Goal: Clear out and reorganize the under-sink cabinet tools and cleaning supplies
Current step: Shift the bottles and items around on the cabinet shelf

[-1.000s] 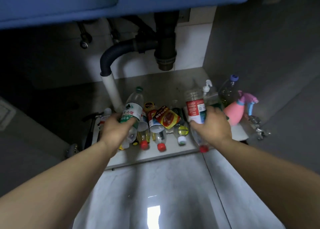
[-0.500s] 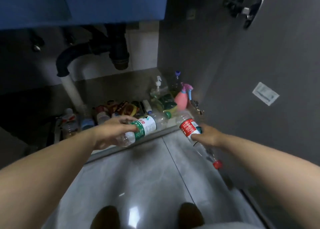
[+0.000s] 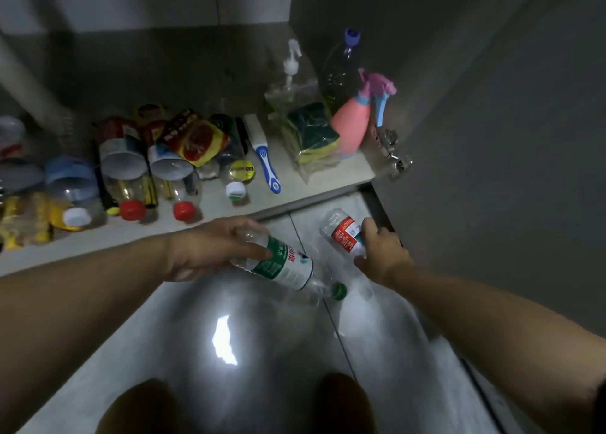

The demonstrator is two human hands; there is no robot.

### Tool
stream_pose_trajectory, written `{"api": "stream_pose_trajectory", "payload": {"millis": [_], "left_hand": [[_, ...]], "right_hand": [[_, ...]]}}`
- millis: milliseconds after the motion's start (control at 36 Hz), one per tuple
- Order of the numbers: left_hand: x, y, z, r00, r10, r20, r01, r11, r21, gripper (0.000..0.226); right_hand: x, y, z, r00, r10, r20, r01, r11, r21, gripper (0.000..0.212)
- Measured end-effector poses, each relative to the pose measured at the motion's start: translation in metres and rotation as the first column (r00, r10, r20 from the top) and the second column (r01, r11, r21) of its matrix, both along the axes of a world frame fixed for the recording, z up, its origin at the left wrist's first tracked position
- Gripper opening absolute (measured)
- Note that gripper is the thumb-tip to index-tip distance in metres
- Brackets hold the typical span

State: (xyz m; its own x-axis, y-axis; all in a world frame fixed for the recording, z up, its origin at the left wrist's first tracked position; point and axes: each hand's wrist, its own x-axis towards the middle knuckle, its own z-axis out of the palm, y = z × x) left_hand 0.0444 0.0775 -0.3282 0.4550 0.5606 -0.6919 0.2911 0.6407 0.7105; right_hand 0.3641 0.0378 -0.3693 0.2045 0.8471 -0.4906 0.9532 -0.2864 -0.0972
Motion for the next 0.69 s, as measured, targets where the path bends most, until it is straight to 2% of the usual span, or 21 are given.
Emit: {"api": "stream_pose_trajectory", "payload": {"millis": [111,306,361,444,500,556,639,694], "left_hand": [[0.010,-0.012,-0.013,0.989,0.147,-0.003,-0.147,0.988,-0.040,0.054],[0.014,-0.027,-0.025,0.958,0.282,0.057,-0.280,0.959,-0.046,0.053],[0.012,-0.027,-0.022,0.959,0.278,0.062,-0.275,0.960,-0.047,0.049],[0.012,-0.029,-0.018,0.966,0.257,0.019,-0.256,0.966,-0.033,0.047],[0.014,-0.029,-0.019,0.967,0.252,-0.024,-0.253,0.967,-0.024,0.049],[0.016,-0.027,-0.021,0.970,0.233,-0.064,-0.234,0.972,0.001,0.052],[0.016,-0.024,-0.027,0.971,0.217,-0.100,-0.215,0.976,0.025,0.056],[0.014,-0.023,-0.033,0.970,0.217,-0.106,-0.215,0.976,0.026,0.062]], "right_hand": [[-0.008,0.002,-0.016,0.996,-0.022,0.083,0.022,1.000,0.000,0.065],[-0.020,0.017,-0.036,0.988,-0.069,0.141,0.050,0.990,0.132,0.061],[-0.020,0.014,-0.036,0.973,0.012,0.230,-0.055,0.982,0.179,0.064],[-0.020,-0.002,-0.031,0.912,0.184,0.366,-0.276,0.936,0.219,0.051],[-0.019,-0.012,-0.031,0.863,0.332,0.380,-0.413,0.898,0.153,0.046],[-0.014,-0.019,-0.033,0.814,0.443,0.375,-0.487,0.873,0.026,0.055],[-0.004,-0.022,-0.035,0.785,0.492,0.377,-0.476,0.868,-0.141,0.077],[0.001,-0.020,-0.036,0.755,0.522,0.396,-0.476,0.852,-0.217,0.081]]}}
